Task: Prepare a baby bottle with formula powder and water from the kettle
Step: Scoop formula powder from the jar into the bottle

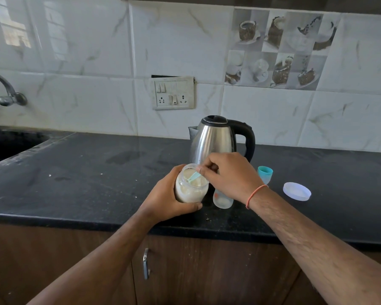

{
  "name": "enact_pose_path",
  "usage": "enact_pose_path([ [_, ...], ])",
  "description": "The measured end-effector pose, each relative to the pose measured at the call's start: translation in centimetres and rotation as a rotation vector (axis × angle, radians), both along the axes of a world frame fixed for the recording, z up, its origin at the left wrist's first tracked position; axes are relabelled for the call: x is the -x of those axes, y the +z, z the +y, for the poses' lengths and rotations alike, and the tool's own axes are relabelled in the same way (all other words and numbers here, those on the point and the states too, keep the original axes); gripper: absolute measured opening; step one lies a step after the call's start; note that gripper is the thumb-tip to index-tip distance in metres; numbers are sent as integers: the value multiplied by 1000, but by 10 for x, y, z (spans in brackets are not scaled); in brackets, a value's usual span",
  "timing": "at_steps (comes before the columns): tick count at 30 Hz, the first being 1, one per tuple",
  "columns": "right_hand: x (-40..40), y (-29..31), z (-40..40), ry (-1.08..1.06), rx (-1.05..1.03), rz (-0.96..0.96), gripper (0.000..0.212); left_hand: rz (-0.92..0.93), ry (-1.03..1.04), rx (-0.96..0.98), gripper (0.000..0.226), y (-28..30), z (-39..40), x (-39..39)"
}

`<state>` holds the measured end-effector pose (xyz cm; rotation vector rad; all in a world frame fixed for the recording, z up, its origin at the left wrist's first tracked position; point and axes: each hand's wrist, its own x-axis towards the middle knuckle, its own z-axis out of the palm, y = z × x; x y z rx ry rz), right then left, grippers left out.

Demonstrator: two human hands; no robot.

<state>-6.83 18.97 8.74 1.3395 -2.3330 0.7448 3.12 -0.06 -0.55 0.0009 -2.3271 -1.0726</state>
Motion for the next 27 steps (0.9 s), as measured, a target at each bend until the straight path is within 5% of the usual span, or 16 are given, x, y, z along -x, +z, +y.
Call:
enact_pose_path([
  [6, 5, -8, -5, 104, 8, -5, 35, -5, -8, -1, 102, 1, 0, 1],
  [12, 16, -5, 8, 327, -29, 618, 41, -13, -7, -7, 102, 1, -2, 2],
  [15, 21, -7, 13, 361, -17, 772, 42, -24, -8, -12, 104, 0, -3, 3],
  [20, 24, -7, 16, 360, 23, 776, 34, -14, -8, -1, 101, 1, -3, 2],
  [27, 23, 4, 14, 232, 85, 403, 48, 11, -10, 15, 99, 1, 1, -1],
])
